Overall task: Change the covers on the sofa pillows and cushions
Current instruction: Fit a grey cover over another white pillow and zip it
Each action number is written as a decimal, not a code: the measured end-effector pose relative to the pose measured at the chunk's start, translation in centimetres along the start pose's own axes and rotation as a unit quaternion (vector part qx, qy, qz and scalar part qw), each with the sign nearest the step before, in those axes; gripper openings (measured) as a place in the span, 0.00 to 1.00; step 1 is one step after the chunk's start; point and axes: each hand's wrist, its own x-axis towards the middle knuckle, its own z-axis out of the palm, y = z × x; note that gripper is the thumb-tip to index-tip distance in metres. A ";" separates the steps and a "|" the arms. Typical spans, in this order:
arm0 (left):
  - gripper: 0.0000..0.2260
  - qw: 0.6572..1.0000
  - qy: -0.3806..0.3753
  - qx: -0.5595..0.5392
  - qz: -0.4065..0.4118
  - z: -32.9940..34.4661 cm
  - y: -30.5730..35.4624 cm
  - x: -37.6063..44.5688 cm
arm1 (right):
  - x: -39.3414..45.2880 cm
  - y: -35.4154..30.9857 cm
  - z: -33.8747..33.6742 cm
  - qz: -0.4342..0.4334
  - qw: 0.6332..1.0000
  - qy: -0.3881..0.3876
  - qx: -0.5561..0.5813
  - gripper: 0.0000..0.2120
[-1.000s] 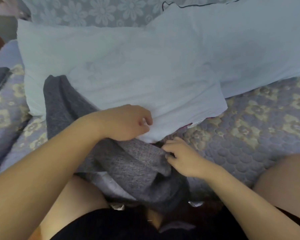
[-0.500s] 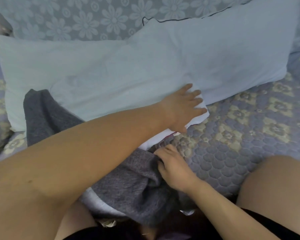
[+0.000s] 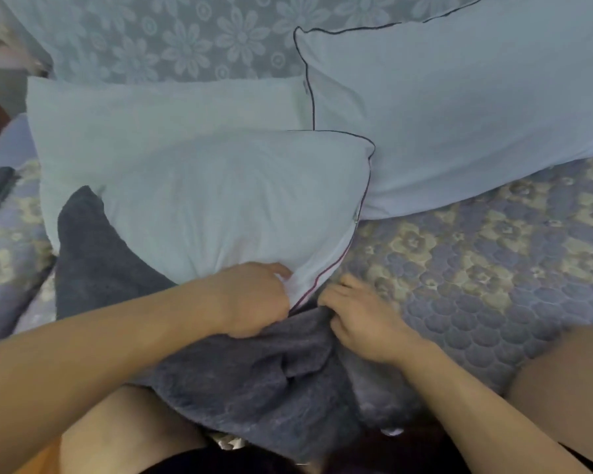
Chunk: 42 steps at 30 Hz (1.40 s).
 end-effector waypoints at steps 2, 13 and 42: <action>0.11 0.997 0.034 -0.075 -0.006 -0.4 0.6 0.1 | -0.1 -0.1 0.3 0.018 0.999 0.027 0.024 0.12; 0.16 0.918 0.365 -0.099 -0.119 0.8 6.8 0.6 | 1.5 2.0 -1.4 0.151 0.973 0.081 0.156 0.15; 0.15 0.974 0.096 0.200 0.046 -7.7 -4.3 5.5 | 2.1 0.9 -9.5 0.070 0.989 -0.050 0.123 0.10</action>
